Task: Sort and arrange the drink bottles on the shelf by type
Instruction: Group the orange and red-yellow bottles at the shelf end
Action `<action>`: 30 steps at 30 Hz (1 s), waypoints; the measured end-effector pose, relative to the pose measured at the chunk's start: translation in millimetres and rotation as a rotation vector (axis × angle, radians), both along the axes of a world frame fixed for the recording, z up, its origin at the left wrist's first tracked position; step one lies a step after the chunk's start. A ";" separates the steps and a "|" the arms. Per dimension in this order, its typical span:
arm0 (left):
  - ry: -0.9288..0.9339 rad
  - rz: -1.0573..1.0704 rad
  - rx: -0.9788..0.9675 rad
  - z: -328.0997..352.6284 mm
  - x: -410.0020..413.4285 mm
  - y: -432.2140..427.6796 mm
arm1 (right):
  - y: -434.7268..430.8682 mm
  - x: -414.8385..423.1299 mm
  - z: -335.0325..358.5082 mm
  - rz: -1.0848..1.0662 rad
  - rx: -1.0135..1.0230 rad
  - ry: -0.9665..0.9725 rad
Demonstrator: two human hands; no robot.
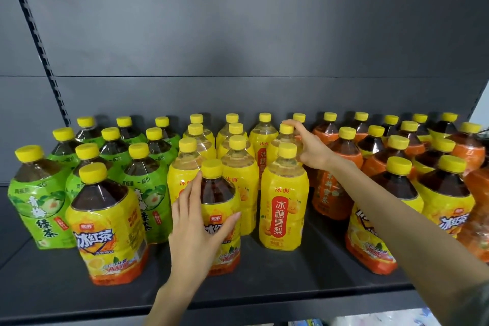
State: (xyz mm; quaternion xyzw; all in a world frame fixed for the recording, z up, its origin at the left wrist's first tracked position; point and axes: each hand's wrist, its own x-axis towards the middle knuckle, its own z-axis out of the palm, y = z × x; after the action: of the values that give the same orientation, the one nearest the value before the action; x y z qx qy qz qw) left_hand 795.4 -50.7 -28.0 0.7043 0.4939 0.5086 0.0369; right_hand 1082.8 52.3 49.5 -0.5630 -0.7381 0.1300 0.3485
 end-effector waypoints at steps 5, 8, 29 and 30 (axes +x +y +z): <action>-0.009 0.000 -0.001 -0.4 1.4 -0.4 | 0.7 -13.0 -2.7 0.109 0.038 0.021; -0.005 -0.002 -0.003 0.3 0.9 -0.3 | 3.8 -21.5 -0.3 0.143 0.008 0.054; 0.005 -0.024 -0.040 4.8 -1.6 -7.5 | -70.2 -44.6 -28.4 -0.200 0.236 0.686; 0.003 -0.025 -0.037 4.6 -1.8 -7.3 | -81.9 -51.3 -39.3 -0.220 0.257 0.693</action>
State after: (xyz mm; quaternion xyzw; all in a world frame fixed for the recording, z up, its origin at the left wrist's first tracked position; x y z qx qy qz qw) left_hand 793.6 -58.0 -23.4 0.7102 0.4946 0.4978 0.0557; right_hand 1031.5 -29.6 10.2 -0.5135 -0.5220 0.1808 0.6567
